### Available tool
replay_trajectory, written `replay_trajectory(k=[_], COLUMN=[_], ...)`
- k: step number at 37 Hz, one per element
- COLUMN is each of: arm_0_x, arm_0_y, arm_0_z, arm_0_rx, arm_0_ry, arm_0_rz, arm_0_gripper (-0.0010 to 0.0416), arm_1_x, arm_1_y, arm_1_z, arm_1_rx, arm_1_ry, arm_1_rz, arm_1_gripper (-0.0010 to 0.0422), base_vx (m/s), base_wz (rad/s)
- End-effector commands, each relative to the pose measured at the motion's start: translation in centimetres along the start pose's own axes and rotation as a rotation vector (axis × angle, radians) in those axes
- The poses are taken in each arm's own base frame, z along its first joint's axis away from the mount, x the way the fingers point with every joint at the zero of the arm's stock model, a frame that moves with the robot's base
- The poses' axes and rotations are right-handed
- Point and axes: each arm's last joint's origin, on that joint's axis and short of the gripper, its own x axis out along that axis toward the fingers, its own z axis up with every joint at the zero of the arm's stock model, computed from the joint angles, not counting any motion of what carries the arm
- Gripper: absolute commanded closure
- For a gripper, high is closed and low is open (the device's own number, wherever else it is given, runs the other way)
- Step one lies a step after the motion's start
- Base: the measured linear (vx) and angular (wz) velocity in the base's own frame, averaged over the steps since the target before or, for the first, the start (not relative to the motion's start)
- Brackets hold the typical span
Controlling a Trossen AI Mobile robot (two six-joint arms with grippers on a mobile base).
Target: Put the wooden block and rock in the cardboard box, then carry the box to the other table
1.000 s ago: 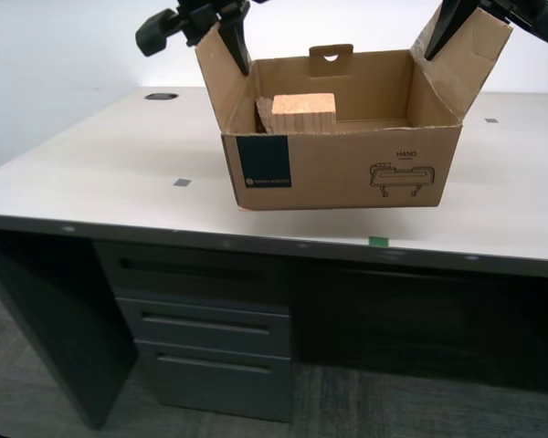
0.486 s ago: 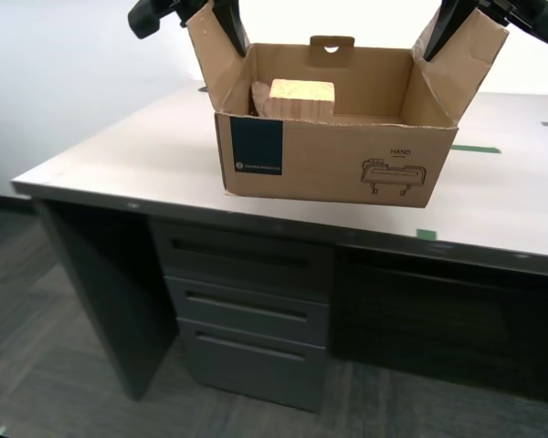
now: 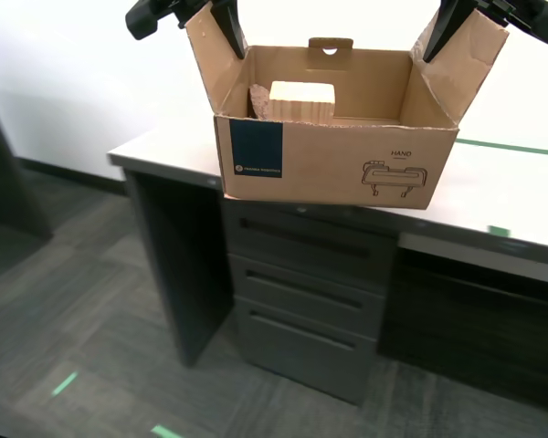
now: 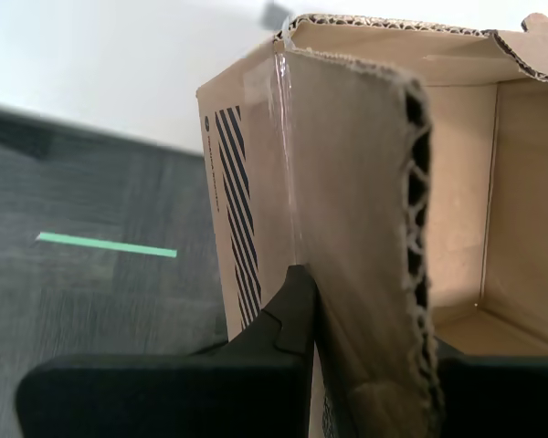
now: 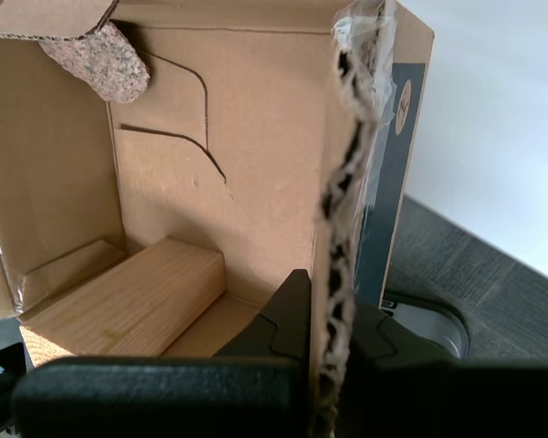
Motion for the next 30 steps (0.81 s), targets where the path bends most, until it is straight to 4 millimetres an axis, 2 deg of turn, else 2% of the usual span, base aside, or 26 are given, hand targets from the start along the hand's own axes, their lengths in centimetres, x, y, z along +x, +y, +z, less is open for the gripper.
replay_trajectory(k=[1,20,30], arm_0_x=[0.2,3.0,1.5], arm_0_y=[0.1,-1.8,-0.7], arm_0_z=[-0.1,-1.4,-0.5], arm_0_rx=[0.002,0.013,-0.035], arm_0_ry=[0.009,0.045,0.012], arm_0_rz=[0.021,0.005,0.018], arm_0_gripper=[0.0407,0.0408,0.0408], arm_1_x=[-0.1,-0.1,0.0], arm_1_y=[-0.2,-0.3,-0.4], arm_1_z=[0.0,0.0,-0.1], arm_1_rx=[0.028,0.043,-0.014], arm_1_ry=[0.005,-0.001,0.006], arm_1_rz=[-0.034,-0.038,-0.037], arm_1_gripper=[0.0414,0.0415,0.0415], base_vx=[-0.068,-0.028,0.001], base_wz=[0.316,0.233,0.164])
